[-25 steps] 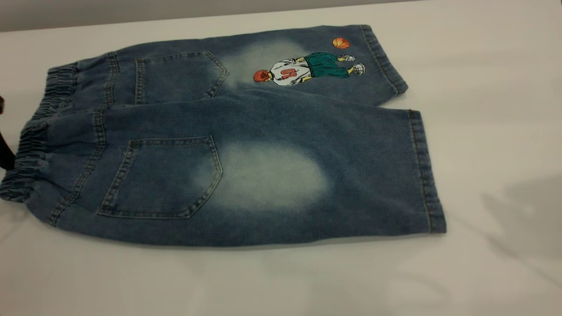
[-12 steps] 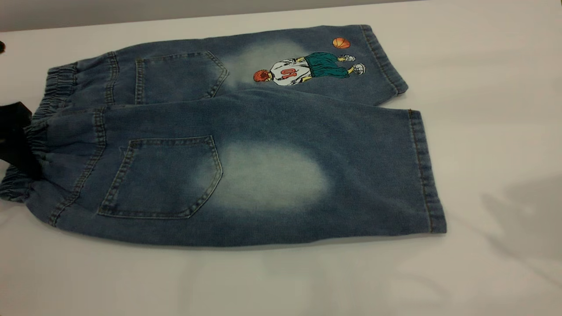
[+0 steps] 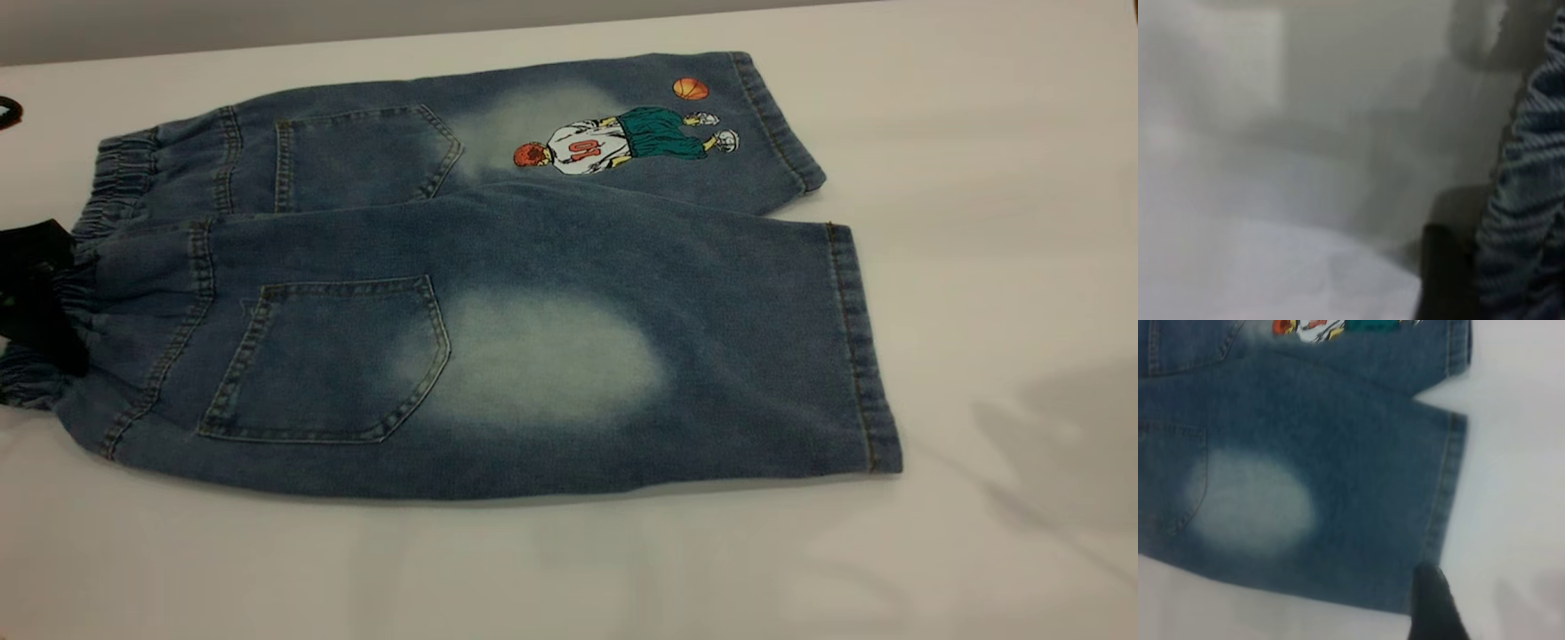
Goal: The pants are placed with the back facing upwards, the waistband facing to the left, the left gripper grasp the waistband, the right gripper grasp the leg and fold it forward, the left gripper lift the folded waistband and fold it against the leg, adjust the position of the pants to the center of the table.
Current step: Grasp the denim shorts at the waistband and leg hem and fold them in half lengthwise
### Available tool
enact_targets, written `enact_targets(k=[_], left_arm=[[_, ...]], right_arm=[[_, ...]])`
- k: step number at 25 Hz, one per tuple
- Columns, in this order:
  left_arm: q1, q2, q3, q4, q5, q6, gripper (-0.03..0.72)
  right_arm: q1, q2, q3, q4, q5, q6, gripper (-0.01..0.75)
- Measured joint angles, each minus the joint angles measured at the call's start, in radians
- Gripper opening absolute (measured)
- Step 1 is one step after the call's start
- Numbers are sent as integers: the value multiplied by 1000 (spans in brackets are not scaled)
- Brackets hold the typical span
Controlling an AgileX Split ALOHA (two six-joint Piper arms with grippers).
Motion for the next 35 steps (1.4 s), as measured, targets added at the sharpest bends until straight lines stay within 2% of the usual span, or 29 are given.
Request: enact_targets(k=[2, 4, 11, 15, 21, 26, 35], left_arm=[[-1, -1, 1, -18, 8, -1, 202], [-2, -13, 3, -22, 13, -1, 120], [-13, -129, 9, -7, 46, -1, 125], [-53, -192, 8, -11, 56, -1, 125], [-118, -201, 6, -12, 55, -1, 125], [-122, -205, 6, -14, 61, -1, 125], [-122, -205, 5, -14, 63, -1, 125]], right_arm=[[0, 16, 0, 30, 16, 0, 351], [0, 48, 11, 74, 33, -8, 351], [1, 238, 79, 288, -12, -174, 351], [1, 378, 79, 444, -47, -315, 351], [1, 593, 79, 674, -34, -557, 351], [1, 770, 79, 788, 33, -710, 351], [1, 910, 77, 977, 25, -926, 351]])
